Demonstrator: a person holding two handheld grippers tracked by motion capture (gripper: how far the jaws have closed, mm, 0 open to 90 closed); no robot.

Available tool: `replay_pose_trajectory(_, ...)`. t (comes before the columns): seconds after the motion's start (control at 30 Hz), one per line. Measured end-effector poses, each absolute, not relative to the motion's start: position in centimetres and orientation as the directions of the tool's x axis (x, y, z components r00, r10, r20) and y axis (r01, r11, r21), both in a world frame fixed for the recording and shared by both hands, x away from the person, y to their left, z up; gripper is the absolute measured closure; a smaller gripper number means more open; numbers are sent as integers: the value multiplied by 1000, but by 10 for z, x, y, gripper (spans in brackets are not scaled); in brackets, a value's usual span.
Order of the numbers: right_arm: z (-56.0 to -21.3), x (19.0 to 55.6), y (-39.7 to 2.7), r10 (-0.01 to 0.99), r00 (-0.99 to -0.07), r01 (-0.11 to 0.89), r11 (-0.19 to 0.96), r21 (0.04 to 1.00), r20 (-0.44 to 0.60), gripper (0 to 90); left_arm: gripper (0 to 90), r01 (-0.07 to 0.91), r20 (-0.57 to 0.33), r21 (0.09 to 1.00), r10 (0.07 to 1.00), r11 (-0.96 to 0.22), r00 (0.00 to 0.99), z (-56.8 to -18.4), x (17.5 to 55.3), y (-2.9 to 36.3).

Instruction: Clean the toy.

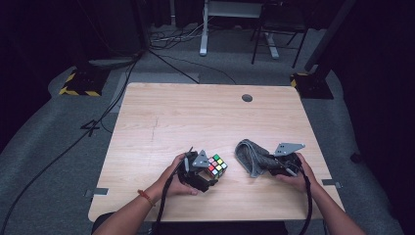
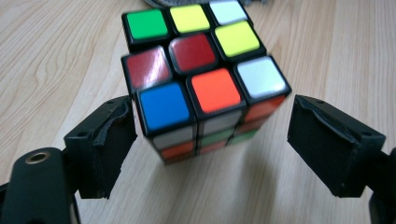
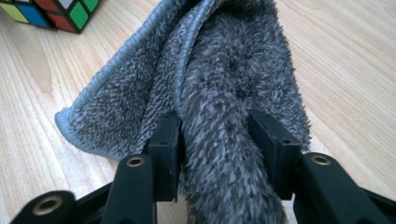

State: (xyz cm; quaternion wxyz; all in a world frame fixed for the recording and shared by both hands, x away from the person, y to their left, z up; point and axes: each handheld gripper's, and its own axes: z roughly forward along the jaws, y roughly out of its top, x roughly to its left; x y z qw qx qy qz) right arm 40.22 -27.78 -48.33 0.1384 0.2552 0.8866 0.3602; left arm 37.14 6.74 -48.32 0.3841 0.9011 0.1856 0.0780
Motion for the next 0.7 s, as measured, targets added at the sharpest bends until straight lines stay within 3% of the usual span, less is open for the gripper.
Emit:
replay_pose_trajectory(0.43,-487,400,-278,546,-836,351,614,707,-59,570,166,282,28,699,419,-657,908,-493,386,46)
replay_pose_trajectory(0.6,-487,398,-279,542,-839,355,611,708,-48,565,173,322,-43,700,413,-637,910,-499,392,48)
replay_pose_trajectory(0.7,-485,395,-278,531,-846,349,621,701,-50,564,215,312,-41,702,401,-640,915,-499,392,48)
